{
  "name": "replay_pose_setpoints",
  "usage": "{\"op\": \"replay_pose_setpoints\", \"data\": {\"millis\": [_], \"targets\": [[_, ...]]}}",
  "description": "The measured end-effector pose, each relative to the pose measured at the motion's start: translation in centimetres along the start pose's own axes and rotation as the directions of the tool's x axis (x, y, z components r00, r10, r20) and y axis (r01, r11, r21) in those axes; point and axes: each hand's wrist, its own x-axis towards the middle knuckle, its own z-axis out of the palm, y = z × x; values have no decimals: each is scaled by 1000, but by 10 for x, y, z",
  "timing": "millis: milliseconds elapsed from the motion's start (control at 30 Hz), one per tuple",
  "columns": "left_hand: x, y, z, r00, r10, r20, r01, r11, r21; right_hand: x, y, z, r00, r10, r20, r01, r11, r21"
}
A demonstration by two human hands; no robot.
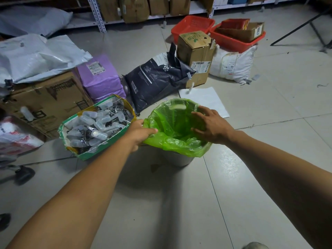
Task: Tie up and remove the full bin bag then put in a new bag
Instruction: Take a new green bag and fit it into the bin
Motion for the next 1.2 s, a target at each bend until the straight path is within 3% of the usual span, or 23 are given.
{"op": "replay_pose_setpoints", "data": {"millis": [167,233,433,633,800,900,1000,1200], "targets": [[10,3,7,960,84,-266,-71,996,58,2,-2,-3,996,51,-76,-50,999,8],[9,2,6,951,74,-301,-74,997,13,4,-4,-5,994,70,-85,-69,998,7],[0,-6,-7,999,-17,46,22,994,-111,5,-14,-5,983,154,-103,-157,987,-19],[0,-10,-12,996,57,72,-59,998,31,3,-11,-2,983,153,-96,-167,973,-157],[3,-8,-10,992,0,128,-4,1000,26,2,-12,-2,968,-137,-209,62,943,-328],[4,-6,-6,998,5,70,-5,1000,-3,8,-25,0,970,-231,-75,203,942,-268],[7,-4,0,997,75,-5,-75,996,-53,11,-37,5,965,-187,185,200,978,-54],[13,-2,12,993,119,-15,-116,986,123,13,-32,18,930,-153,335,164,986,-7]]}}
